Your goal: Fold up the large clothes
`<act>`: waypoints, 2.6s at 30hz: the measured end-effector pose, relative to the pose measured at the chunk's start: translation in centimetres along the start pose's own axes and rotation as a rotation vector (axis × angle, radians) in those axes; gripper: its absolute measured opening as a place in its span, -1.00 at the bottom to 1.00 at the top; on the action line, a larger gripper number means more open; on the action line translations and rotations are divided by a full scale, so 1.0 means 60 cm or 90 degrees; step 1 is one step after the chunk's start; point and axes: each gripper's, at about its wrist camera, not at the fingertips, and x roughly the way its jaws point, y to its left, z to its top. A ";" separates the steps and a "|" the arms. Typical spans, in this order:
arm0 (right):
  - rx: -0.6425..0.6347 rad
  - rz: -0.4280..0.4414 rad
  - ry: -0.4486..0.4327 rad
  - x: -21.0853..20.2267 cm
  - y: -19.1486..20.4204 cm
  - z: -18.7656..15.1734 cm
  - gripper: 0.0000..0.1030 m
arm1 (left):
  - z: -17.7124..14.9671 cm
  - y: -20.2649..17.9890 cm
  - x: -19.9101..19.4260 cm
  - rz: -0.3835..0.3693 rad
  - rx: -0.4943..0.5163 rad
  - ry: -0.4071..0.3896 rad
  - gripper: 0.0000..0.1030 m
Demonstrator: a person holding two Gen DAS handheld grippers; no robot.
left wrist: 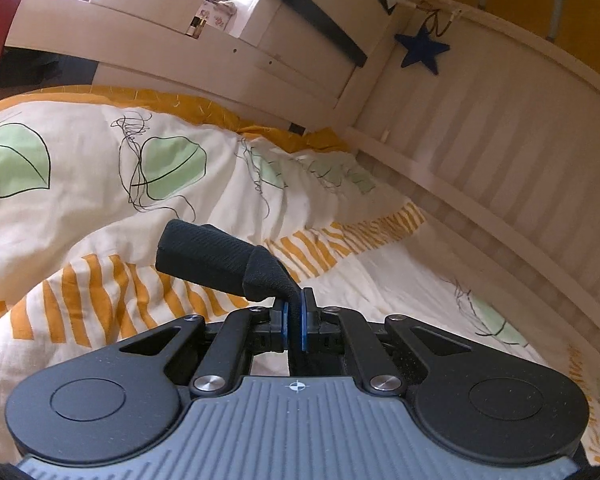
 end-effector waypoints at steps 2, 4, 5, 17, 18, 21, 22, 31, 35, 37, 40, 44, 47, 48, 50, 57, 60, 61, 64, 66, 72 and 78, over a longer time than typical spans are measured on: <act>-0.004 -0.011 0.003 0.016 0.003 -0.002 -0.66 | 0.000 -0.002 -0.005 -0.008 0.001 -0.005 -0.91; -0.010 -0.020 0.001 0.030 0.006 -0.003 -0.67 | 0.000 -0.003 -0.014 -0.017 0.003 -0.012 -0.91; -0.014 -0.023 -0.004 0.032 0.006 -0.005 -0.67 | 0.001 -0.005 -0.017 -0.022 0.006 -0.015 -0.91; 0.028 -0.007 -0.034 -0.061 -0.046 -0.006 -0.43 | -0.007 -0.086 -0.073 -0.098 0.071 -0.032 -0.91; 0.036 -0.007 -0.035 -0.077 -0.056 -0.008 -0.43 | -0.008 -0.101 -0.080 -0.109 0.082 -0.035 -0.91; 0.060 -0.018 -0.035 -0.125 -0.094 -0.021 -0.26 | -0.022 -0.144 -0.097 -0.147 0.105 -0.029 -0.91; 0.070 -0.026 -0.035 -0.138 -0.107 -0.025 -0.26 | -0.029 -0.162 -0.102 -0.161 0.111 -0.023 -0.91; 0.160 -0.075 -0.066 -0.245 -0.209 -0.079 -0.26 | -0.153 -0.334 -0.129 -0.302 0.203 0.080 -0.90; 0.184 -0.093 -0.069 -0.278 -0.249 -0.106 -0.26 | -0.229 -0.399 -0.134 -0.356 0.239 0.171 -0.89; 0.202 -0.101 -0.070 -0.292 -0.267 -0.121 -0.26 | -0.264 -0.426 -0.137 -0.378 0.251 0.208 -0.88; 0.233 -0.117 -0.063 -0.309 -0.294 -0.137 -0.21 | -0.309 -0.459 -0.137 -0.387 0.259 0.284 -0.65; 0.258 -0.124 -0.061 -0.338 -0.321 -0.153 0.08 | -0.329 -0.466 -0.151 -0.387 0.256 0.324 -0.52; 0.264 -0.140 -0.066 -0.360 -0.331 -0.158 0.22 | -0.324 -0.455 -0.166 -0.378 0.288 0.316 -0.38; 0.267 -0.144 -0.069 -0.365 -0.333 -0.159 0.26 | -0.321 -0.449 -0.167 -0.375 0.293 0.318 -0.32; 0.274 -0.147 -0.073 -0.371 -0.337 -0.160 0.31 | -0.318 -0.438 -0.171 -0.375 0.300 0.327 -0.22; 0.274 -0.151 -0.074 -0.384 -0.325 -0.167 0.32 | -0.385 -0.444 -0.196 -0.388 0.403 0.388 0.09; 0.268 -0.155 -0.071 -0.391 -0.325 -0.170 0.33 | -0.415 -0.431 -0.206 -0.413 0.441 0.425 0.17; 0.265 -0.157 -0.069 -0.392 -0.325 -0.171 0.33 | -0.423 -0.423 -0.211 -0.416 0.450 0.433 0.31; 0.264 -0.166 -0.064 -0.398 -0.325 -0.175 0.33 | -0.436 -0.392 -0.223 -0.412 0.456 0.440 0.46; 0.264 -0.167 -0.061 -0.399 -0.324 -0.175 0.33 | -0.435 -0.366 -0.228 -0.406 0.453 0.452 0.47; 0.221 -0.155 -0.060 -0.386 -0.297 -0.153 0.35 | -0.408 -0.300 -0.225 -0.369 0.422 0.455 0.49; 0.124 -0.114 -0.067 -0.346 -0.227 -0.106 0.59 | -0.351 -0.261 -0.197 -0.306 0.374 0.383 0.50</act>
